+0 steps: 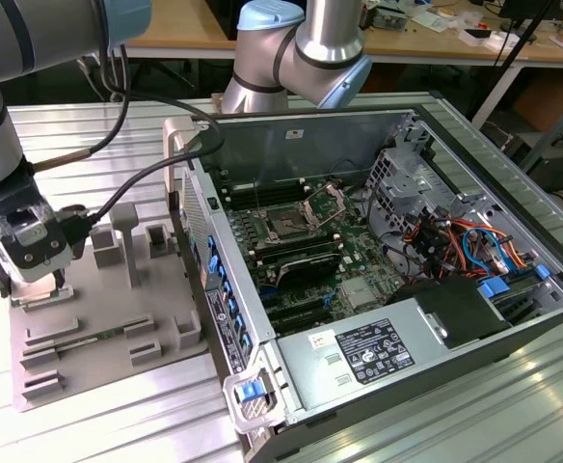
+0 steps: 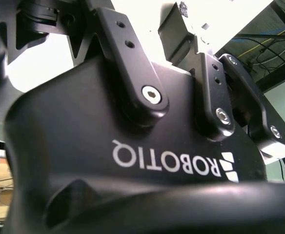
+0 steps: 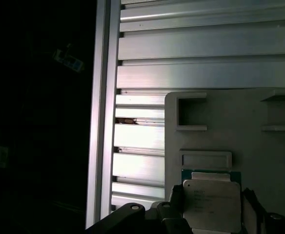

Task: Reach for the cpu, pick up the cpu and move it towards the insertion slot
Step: 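Pick up the cpu and move it towards the insertion slot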

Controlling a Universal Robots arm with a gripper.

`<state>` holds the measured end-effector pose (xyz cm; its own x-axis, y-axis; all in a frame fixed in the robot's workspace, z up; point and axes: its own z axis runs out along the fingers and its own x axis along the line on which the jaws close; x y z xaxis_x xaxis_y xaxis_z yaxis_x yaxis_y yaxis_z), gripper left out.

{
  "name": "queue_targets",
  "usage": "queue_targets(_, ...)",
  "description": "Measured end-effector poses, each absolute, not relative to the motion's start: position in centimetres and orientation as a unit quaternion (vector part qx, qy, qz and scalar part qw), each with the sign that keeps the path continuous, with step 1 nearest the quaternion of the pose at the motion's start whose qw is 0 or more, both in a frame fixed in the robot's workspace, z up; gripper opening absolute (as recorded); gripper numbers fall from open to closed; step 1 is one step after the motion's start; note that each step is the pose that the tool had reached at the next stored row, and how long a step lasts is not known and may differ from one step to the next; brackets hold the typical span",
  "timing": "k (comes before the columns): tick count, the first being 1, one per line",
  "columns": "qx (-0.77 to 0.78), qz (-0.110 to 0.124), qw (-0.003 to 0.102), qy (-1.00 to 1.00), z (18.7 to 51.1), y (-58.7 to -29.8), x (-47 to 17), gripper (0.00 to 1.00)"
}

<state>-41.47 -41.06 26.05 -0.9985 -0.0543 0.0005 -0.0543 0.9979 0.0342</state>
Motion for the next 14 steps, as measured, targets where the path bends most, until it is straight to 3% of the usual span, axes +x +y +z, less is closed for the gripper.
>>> queue_targets(14, 0.027, -0.017, 0.001, -0.999, 26.58, -41.06, -41.47, 0.55)
